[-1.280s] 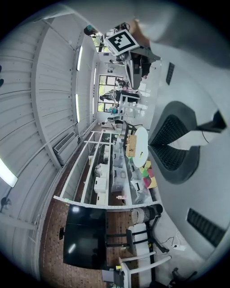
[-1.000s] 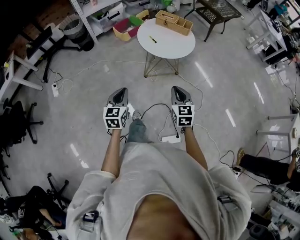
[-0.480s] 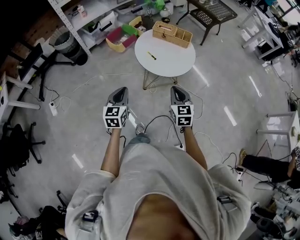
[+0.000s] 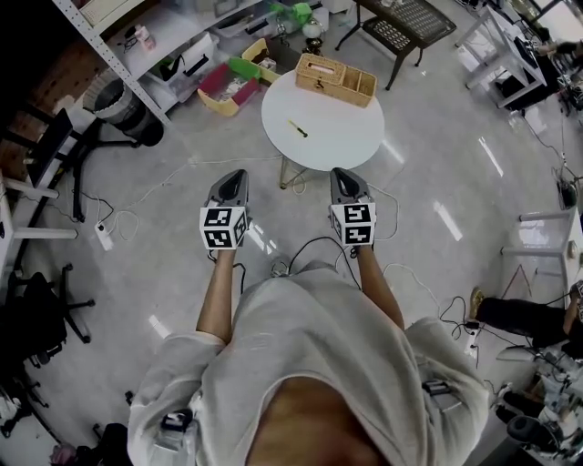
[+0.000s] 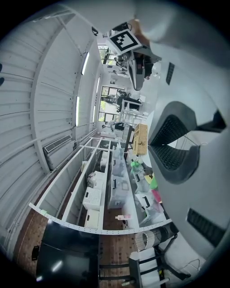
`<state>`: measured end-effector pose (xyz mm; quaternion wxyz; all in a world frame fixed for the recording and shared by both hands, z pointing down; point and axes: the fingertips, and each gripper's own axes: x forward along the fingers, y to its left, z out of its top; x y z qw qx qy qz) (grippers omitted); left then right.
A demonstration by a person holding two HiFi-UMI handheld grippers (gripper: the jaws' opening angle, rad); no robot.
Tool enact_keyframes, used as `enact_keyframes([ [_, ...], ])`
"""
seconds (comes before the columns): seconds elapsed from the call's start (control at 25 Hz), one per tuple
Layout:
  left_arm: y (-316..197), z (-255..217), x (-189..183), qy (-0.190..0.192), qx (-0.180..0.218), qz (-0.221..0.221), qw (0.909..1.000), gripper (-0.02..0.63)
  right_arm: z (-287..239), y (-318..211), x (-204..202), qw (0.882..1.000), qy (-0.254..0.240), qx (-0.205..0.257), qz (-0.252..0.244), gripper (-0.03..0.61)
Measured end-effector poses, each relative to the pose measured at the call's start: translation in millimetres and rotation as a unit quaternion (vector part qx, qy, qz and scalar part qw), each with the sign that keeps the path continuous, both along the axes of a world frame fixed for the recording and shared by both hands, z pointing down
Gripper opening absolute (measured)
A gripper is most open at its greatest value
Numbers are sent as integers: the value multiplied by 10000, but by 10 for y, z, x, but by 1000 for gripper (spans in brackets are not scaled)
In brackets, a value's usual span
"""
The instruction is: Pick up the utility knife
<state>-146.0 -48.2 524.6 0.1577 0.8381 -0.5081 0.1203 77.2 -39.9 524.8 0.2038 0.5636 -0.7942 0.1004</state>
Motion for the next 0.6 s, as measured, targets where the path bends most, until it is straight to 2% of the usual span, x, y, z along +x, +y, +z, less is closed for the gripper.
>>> enact_keyframes([
  [0.4, -447, 171, 85, -35, -201, 209, 9996, 20, 188, -341, 43, 9997, 13, -251, 65, 32],
  [0.6, -761, 238, 142, -90, -283, 128, 9995, 20, 291, -738, 73, 9994, -57, -338, -61, 32],
])
